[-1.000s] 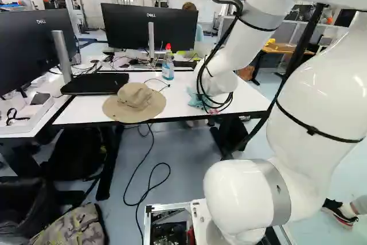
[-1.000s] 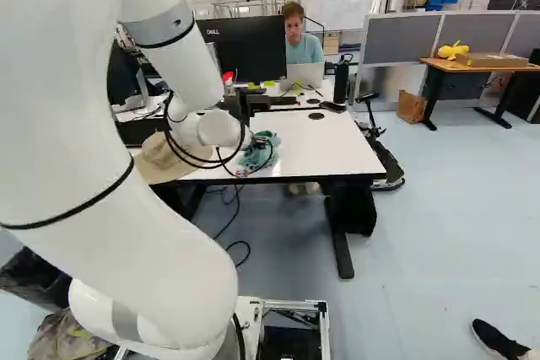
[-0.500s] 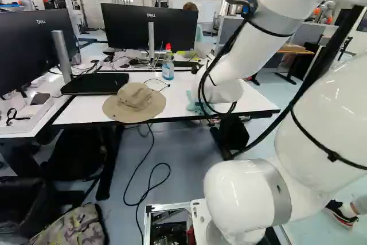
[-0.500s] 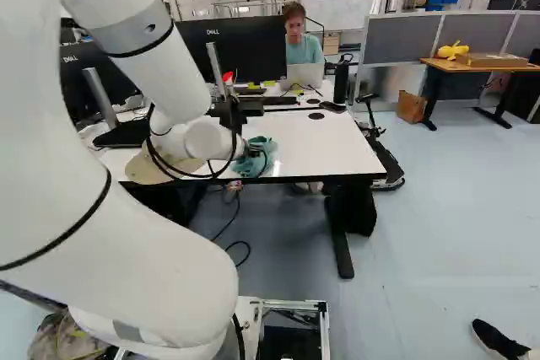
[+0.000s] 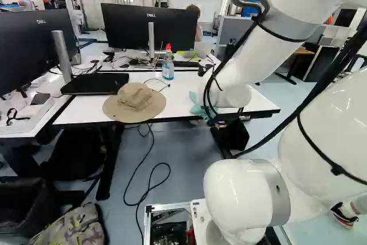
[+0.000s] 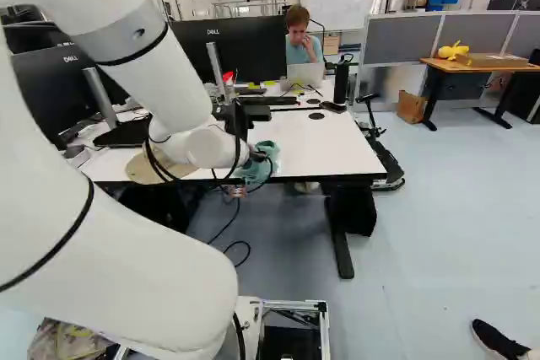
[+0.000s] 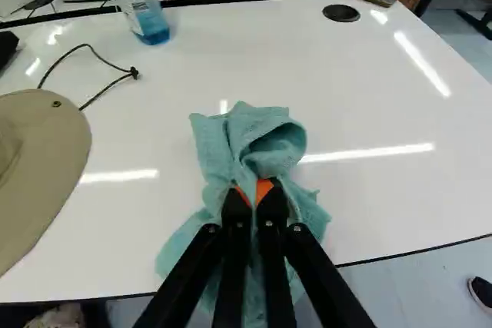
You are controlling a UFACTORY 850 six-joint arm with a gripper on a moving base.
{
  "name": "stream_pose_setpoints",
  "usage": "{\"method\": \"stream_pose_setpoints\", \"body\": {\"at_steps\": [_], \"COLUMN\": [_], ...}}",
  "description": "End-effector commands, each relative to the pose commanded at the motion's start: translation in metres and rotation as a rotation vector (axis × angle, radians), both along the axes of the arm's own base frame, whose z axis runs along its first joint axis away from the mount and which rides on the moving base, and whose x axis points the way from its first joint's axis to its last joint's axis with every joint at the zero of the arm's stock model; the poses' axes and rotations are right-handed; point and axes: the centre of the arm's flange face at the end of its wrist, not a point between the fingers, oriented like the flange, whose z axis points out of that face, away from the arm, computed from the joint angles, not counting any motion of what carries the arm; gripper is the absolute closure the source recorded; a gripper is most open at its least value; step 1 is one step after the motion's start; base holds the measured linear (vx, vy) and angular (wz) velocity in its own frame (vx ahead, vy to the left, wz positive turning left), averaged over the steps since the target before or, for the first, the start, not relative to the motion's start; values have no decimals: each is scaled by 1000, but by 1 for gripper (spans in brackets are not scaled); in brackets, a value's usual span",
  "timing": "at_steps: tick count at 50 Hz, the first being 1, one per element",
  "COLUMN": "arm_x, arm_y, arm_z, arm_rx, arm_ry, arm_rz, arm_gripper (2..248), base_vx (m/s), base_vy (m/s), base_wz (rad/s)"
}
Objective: Clean the table with the green towel
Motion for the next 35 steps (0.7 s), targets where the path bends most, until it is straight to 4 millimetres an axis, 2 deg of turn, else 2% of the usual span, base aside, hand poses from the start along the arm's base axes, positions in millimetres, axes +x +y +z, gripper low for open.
{"method": "stream_pose_setpoints", "body": {"at_steps": [16,35], "arm_x": [8,45], "arm_y": [-22,-28], "arm_z": [1,3], "arm_rx": [0,1], "arm_ry": [3,9], "arm_rz": [-62,-62], "arm_gripper": [225,225], "base_vx": [0,0], "base_vy": [0,0], "base_wz": [0,0]}}
